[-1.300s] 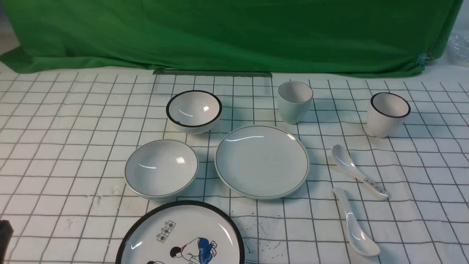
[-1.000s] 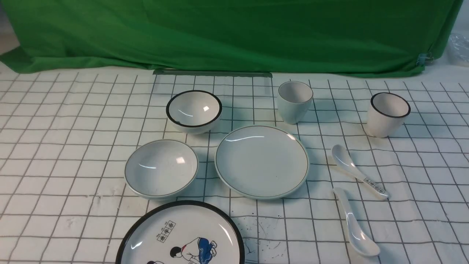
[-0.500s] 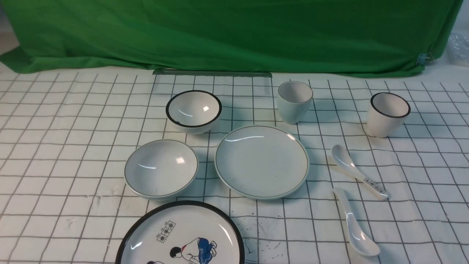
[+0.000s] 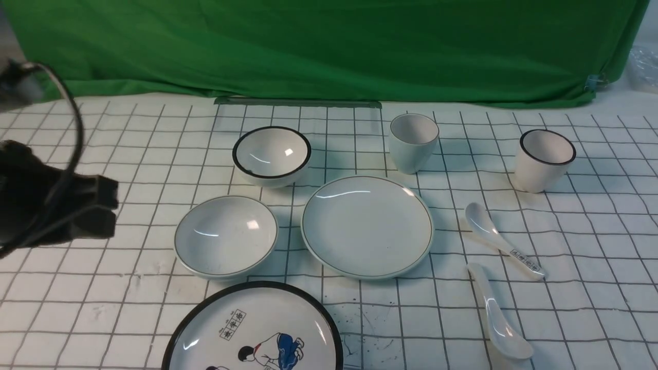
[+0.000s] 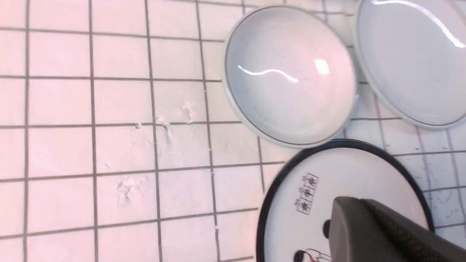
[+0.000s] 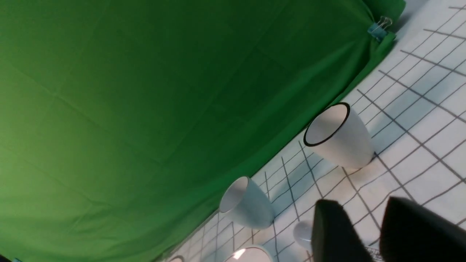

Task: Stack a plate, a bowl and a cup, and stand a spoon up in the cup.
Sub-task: Use the left arm to grab a blue rice bowl

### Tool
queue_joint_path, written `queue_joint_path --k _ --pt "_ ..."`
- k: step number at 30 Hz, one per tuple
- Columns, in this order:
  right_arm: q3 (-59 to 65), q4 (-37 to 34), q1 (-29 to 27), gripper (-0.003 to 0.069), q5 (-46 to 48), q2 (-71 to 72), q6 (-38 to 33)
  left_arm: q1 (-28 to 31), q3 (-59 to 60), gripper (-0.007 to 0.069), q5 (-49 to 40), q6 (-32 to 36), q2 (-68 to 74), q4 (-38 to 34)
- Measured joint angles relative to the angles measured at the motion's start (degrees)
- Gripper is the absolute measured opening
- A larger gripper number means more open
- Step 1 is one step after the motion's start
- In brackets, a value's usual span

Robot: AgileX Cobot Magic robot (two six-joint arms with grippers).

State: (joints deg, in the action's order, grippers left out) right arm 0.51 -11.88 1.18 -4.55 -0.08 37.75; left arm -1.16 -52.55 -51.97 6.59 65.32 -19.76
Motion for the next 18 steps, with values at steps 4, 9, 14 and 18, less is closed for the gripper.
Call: queue_joint_path --k 4,9,14,18 --pt "0.00 -0.31 0.00 0.0239 -0.38 0.00 -0.14 -1.02 -0.37 0.0001 6.90 0.67 10.23 -0.36" --pt "-4.41 0.23 1.49 0.0191 6.57 -0.68 -7.46 -4.75 -4.70 0.0005 8.60 -0.79 20.41 6.02" --pt "-19.50 0.74 5.19 0.0049 22.99 -10.10 -19.41 -5.89 -8.65 0.0078 10.39 -3.15 27.83 10.26" --pt "-31.37 1.29 7.10 0.0031 38.68 -24.55 -27.93 -5.89 -11.50 0.0226 12.78 -3.36 33.17 11.50"
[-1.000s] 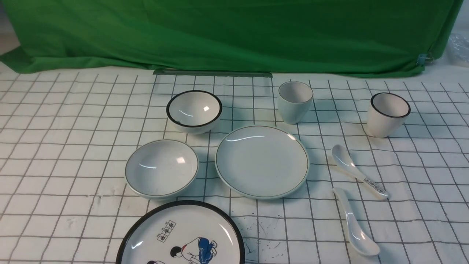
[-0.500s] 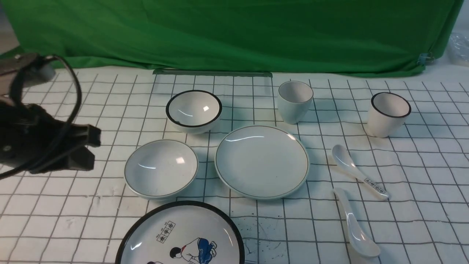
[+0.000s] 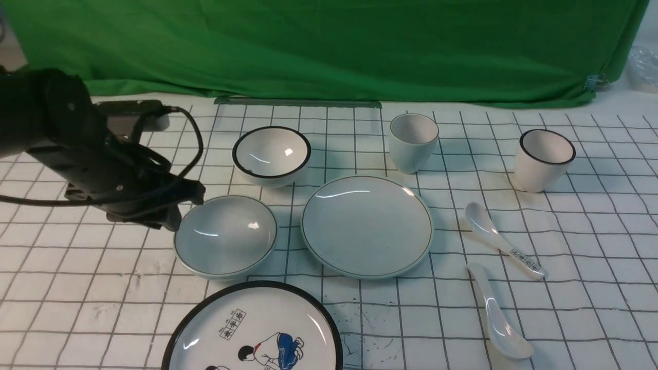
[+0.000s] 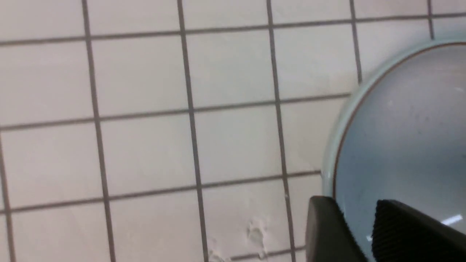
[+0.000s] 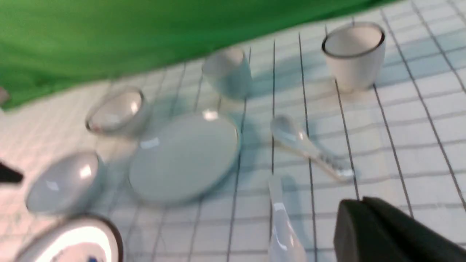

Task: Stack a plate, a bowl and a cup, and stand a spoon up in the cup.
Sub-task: Use the left arm to grab a blue rice bowl, then use the left arm to put the blue rice bowl into the blue large plate in the middle

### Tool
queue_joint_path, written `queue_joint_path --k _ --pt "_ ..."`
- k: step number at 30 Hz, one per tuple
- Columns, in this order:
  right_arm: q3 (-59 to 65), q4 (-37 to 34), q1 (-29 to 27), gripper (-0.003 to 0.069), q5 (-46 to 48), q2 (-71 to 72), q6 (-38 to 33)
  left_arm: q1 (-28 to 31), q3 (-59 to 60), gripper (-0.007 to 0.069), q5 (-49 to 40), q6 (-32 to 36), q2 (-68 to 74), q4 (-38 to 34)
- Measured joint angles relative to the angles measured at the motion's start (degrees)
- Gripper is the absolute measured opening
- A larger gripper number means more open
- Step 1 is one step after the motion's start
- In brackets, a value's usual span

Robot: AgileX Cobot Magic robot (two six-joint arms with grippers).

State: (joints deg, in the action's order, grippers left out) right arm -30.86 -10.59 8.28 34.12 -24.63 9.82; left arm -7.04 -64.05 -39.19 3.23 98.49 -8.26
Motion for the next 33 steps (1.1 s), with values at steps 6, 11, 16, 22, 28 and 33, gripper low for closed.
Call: queue_joint_path --k 6,11,16,22,28,33 --pt "-10.59 0.02 0.48 0.0031 9.35 -17.15 -6.92 0.00 -0.97 0.0465 3.13 -0.13 5.64 -0.30" --pt "-11.74 -0.14 0.48 0.0034 7.39 -21.19 -7.70 0.00 -0.97 0.0425 3.63 -0.23 8.12 -0.60" --pt "-11.78 -0.28 0.48 0.0036 4.84 -21.28 -8.08 -0.12 -1.24 0.0133 2.08 -0.37 8.12 -2.19" --pt "-12.22 -0.28 0.48 0.0037 3.14 -21.97 -8.95 0.01 -1.70 0.0039 0.39 -0.39 5.32 -7.66" --pt "-18.88 -0.22 0.48 0.0037 5.62 -30.18 -9.31 -4.11 -2.16 0.0039 0.11 -0.11 -0.87 -9.95" --pt "-32.59 -0.10 0.48 0.0050 9.40 -44.94 -11.62 -12.06 -9.54 0.0039 0.37 -1.01 1.18 -12.15"
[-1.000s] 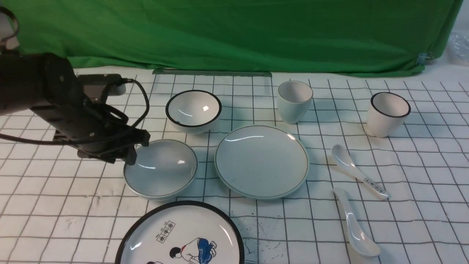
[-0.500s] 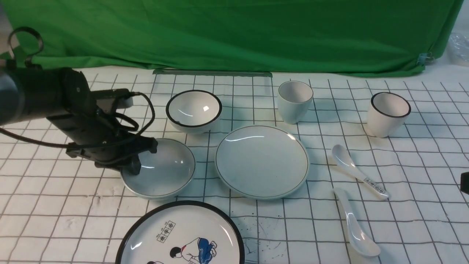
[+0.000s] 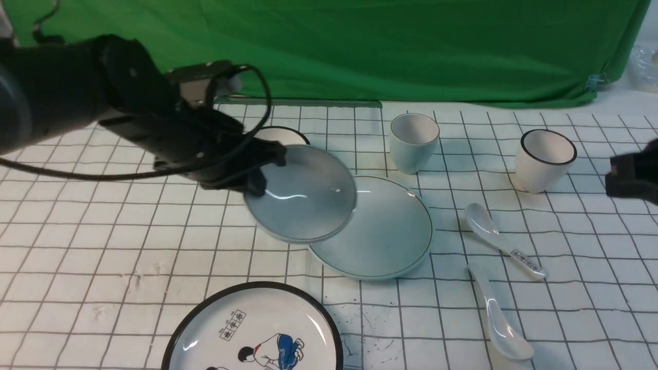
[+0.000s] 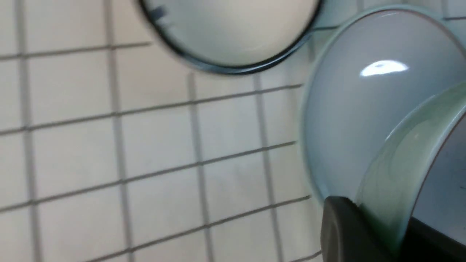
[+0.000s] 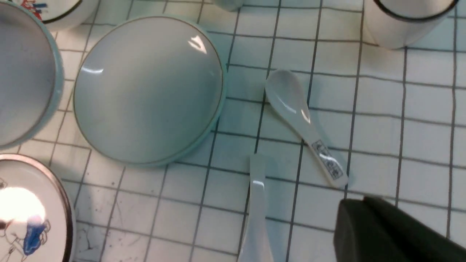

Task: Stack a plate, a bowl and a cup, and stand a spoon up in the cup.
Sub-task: Use the left arm to put the blue rice bowl into the blue large plate in the middle

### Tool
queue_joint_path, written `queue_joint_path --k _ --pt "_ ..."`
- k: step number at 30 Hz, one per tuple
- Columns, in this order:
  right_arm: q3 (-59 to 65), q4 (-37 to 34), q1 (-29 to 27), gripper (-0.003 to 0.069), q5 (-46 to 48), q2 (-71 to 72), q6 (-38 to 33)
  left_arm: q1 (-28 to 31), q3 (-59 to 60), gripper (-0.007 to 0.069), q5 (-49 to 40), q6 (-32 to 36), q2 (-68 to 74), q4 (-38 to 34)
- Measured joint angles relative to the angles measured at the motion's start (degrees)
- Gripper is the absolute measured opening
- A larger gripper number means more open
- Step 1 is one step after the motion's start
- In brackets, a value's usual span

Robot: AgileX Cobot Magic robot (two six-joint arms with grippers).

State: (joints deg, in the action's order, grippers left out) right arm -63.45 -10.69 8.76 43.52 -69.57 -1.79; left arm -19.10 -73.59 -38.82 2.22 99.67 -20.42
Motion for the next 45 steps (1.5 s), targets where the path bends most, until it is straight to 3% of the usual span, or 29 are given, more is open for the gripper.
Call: queue_joint_path --k 10,19,30,33,38,39,41,43,45 --pt "-19.81 0.25 4.63 0.0122 -2.26 -22.97 -3.73 -4.47 -15.39 0.0039 -0.96 -1.60 16.93 -1.62" --pt "-33.90 0.05 6.32 0.0342 -8.21 -41.82 -3.62 -4.47 -18.25 0.0039 -1.30 -1.82 22.98 -5.93" --pt "-38.00 0.11 6.32 0.0376 -17.98 -53.36 -2.35 -4.47 -18.54 0.0046 -3.42 -0.79 23.49 -6.40" --pt "-38.00 0.11 6.32 0.0376 -19.69 -54.60 -2.29 -4.47 -18.58 0.0076 -3.42 -0.50 23.49 -6.40" --pt "-38.12 0.11 6.32 0.0376 -21.21 -55.92 -2.29 -4.47 -18.99 0.0227 -4.13 -0.49 23.38 -6.40" --pt "-38.12 0.11 6.34 0.0376 -21.60 -56.13 -2.29 -4.47 -19.63 0.0296 -5.75 -0.49 22.93 -6.40" --pt "-38.19 0.11 6.34 0.0376 -21.79 -56.26 -2.29 -4.47 -20.18 0.0339 -7.17 -0.49 22.46 -6.40" --pt "-38.37 0.11 6.34 0.0340 -22.40 -56.85 -2.29 -4.47 -21.13 0.0400 -9.77 -0.49 20.60 -6.40" --pt "-38.50 0.11 6.34 0.0270 -22.55 -57.18 -2.29 -4.47 -21.42 0.0407 -10.81 -0.49 18.83 -6.18"
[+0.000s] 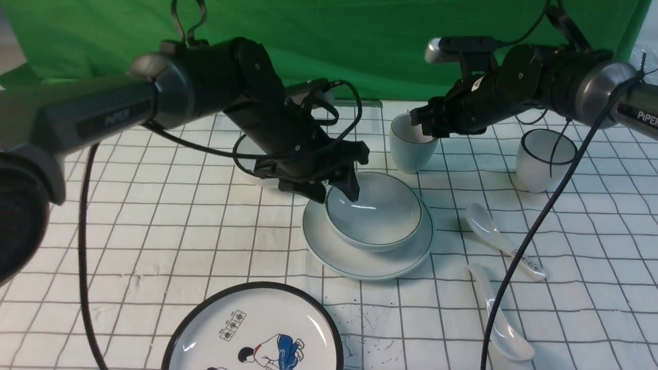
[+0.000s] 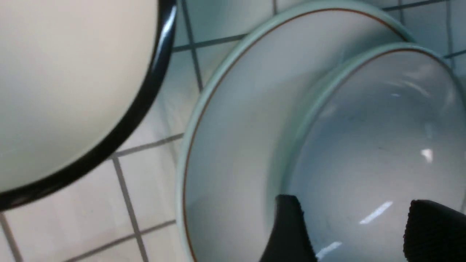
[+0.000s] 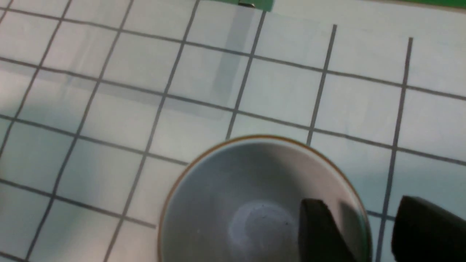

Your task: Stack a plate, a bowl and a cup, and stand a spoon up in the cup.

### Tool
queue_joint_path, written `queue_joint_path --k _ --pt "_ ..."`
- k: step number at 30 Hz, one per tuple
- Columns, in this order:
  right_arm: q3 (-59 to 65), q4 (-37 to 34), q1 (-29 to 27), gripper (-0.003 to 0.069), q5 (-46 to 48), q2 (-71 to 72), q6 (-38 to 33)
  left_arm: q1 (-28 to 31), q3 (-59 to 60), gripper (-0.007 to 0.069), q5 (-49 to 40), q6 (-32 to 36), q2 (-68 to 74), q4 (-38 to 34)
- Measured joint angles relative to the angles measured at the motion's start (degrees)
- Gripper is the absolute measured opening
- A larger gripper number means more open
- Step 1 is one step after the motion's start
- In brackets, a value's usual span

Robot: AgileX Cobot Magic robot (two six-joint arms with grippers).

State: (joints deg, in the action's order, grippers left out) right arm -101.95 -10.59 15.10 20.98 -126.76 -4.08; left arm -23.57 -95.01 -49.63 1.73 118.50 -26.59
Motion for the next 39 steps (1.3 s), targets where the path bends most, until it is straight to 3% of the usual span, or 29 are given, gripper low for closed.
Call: queue_joint_path --k 2,3,4,8,10,13,21,28,39 --pt "0.00 -0.05 0.00 0.0204 0.00 -0.25 0.00 0.00 -0.19 0.0398 -0.69 0.36 -1.97 0.62" --pt "0.00 0.02 0.00 0.0112 -0.12 -0.38 -0.39 0.00 -0.25 0.0369 -1.84 1.41 -4.58 1.79" --pt "0.00 0.12 0.00 0.0092 -0.04 -0.42 -0.65 0.00 -0.29 0.0328 -3.53 1.70 -6.42 2.96" --pt "0.00 0.27 0.00 0.0092 0.35 0.50 -1.23 -0.05 -0.51 0.0178 -8.40 2.39 -12.56 8.07" --pt "-0.05 0.27 0.00 0.0092 2.19 3.74 -1.29 -0.07 -0.54 0.0056 -11.16 2.27 -17.57 12.65" --pt "-0.68 0.32 0.00 0.0092 7.51 9.95 -1.34 -0.07 -0.54 0.0010 -12.94 1.70 -22.96 16.42" --pt "-0.37 0.40 3.04 0.0092 20.79 18.47 -5.00 -0.07 1.57 0.0002 -14.42 1.44 -32.41 20.25" --pt "4.57 0.38 9.10 0.0092 18.20 13.82 -7.97 -0.07 10.02 0.0002 -12.75 1.23 -35.84 21.29" --pt "4.59 0.19 9.77 0.0113 15.37 7.58 -8.65 -0.07 12.75 0.0002 -10.83 -0.04 -36.05 24.34"
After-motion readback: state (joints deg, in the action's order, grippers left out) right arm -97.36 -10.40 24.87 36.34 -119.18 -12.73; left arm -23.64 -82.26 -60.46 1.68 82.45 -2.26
